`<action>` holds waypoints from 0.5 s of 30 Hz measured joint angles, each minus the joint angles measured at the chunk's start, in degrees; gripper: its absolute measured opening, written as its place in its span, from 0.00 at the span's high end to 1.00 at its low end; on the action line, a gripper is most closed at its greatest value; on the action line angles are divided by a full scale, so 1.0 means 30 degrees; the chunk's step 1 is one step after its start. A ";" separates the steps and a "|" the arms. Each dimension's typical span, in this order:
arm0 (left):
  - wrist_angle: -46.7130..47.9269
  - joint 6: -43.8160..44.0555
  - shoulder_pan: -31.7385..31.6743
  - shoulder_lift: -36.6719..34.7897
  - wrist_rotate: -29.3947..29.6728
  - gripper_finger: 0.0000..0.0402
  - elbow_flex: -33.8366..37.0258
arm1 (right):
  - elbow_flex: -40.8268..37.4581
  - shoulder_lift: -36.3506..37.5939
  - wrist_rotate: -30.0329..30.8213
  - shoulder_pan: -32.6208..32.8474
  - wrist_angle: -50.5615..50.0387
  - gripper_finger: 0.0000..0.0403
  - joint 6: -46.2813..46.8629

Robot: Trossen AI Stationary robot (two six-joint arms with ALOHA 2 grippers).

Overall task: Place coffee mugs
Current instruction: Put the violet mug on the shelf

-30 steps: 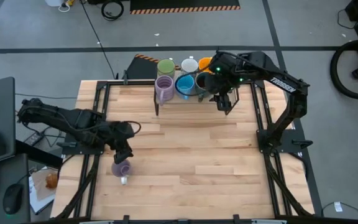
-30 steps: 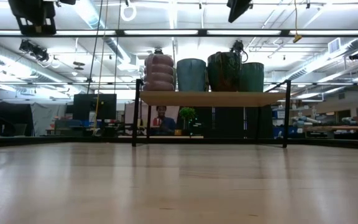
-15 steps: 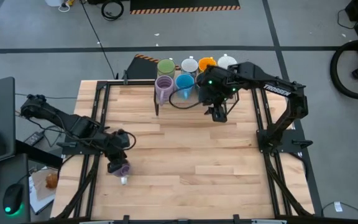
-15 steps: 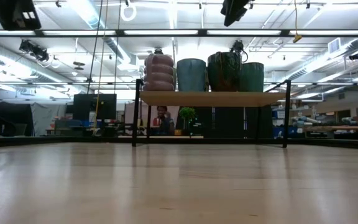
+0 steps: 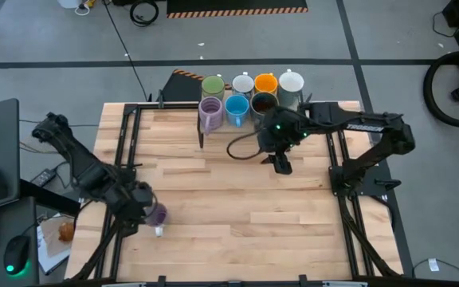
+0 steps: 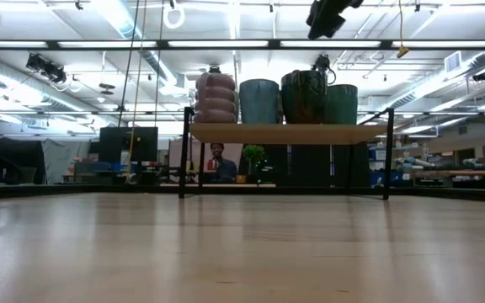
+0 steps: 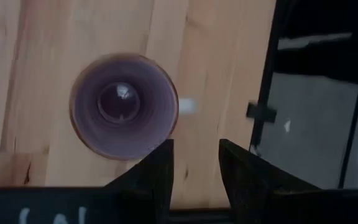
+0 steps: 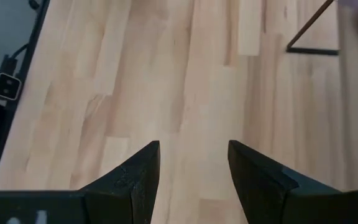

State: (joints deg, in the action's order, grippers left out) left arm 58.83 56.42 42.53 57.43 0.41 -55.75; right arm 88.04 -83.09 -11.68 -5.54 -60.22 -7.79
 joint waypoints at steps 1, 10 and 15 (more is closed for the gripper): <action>0.0065 0.0071 0.0383 0.0012 0.0051 0.67 0.0000 | -0.0481 0.0244 0.0002 0.0150 0.0319 0.52 0.0278; -0.0066 0.0636 0.1577 0.0738 0.0808 0.67 0.0000 | -0.3414 0.1591 0.0477 0.1495 0.2044 0.52 0.1902; -0.0458 0.1006 0.1580 0.1249 0.0792 0.67 0.0000 | -0.3828 0.1848 0.0583 0.1849 0.2363 0.52 0.2113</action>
State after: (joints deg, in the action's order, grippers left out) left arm 57.45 59.44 47.27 61.18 2.79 -55.75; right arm 76.55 -77.54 -9.93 0.01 -53.13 -1.45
